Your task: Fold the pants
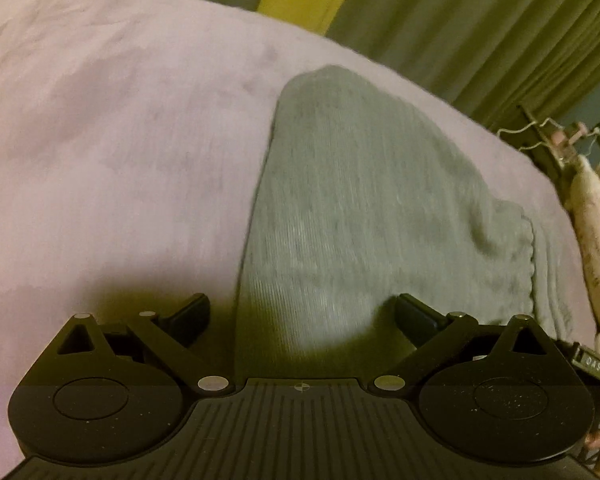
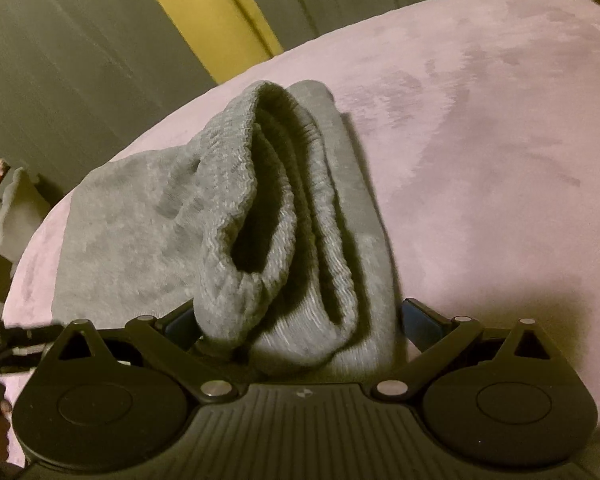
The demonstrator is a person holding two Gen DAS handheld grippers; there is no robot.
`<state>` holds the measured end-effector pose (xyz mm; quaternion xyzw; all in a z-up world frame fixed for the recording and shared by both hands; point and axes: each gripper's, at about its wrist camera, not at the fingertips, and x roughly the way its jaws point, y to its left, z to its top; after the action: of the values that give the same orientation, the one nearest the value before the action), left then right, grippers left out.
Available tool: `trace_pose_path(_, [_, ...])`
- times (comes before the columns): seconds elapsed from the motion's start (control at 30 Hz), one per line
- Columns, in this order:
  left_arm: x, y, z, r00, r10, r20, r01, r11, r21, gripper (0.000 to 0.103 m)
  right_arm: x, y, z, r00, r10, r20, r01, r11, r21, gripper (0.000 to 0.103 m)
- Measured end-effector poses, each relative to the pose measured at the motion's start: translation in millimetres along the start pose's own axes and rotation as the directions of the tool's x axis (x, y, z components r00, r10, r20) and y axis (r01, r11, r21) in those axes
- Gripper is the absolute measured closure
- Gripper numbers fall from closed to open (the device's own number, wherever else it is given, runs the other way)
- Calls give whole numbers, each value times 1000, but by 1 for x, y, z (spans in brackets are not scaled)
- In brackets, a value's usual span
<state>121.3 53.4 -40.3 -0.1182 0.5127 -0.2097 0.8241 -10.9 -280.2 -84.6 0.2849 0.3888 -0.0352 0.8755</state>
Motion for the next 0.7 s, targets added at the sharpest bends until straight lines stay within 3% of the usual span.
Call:
trace_pose_path(0.13, [13, 10, 8, 996, -79, -26, 79, 997, -12, 1, 9, -8, 11, 997, 63, -36, -62, 998, 24, 2])
trace_pose_path(0.3, [22, 5, 13, 976, -217, -17, 217, 975, 37, 1, 17, -15, 25, 986, 139, -97, -137, 990, 25, 2])
trace_pose_path(0.4, [37, -1, 13, 976, -210, -52, 214, 972, 98, 0, 22, -21, 34, 973, 182, -139, -180, 983, 24, 2])
trace_pose_path(0.53, [42, 5, 19, 962, -267, -56, 271, 960, 71, 0, 29, -37, 46, 946, 278, -167, -268, 960, 83, 2])
trace_pose_path(0.7, [52, 1, 26, 962, -264, -66, 269, 960, 84, 0, 40, -66, 55, 905, 408, -124, -367, 893, 261, 2])
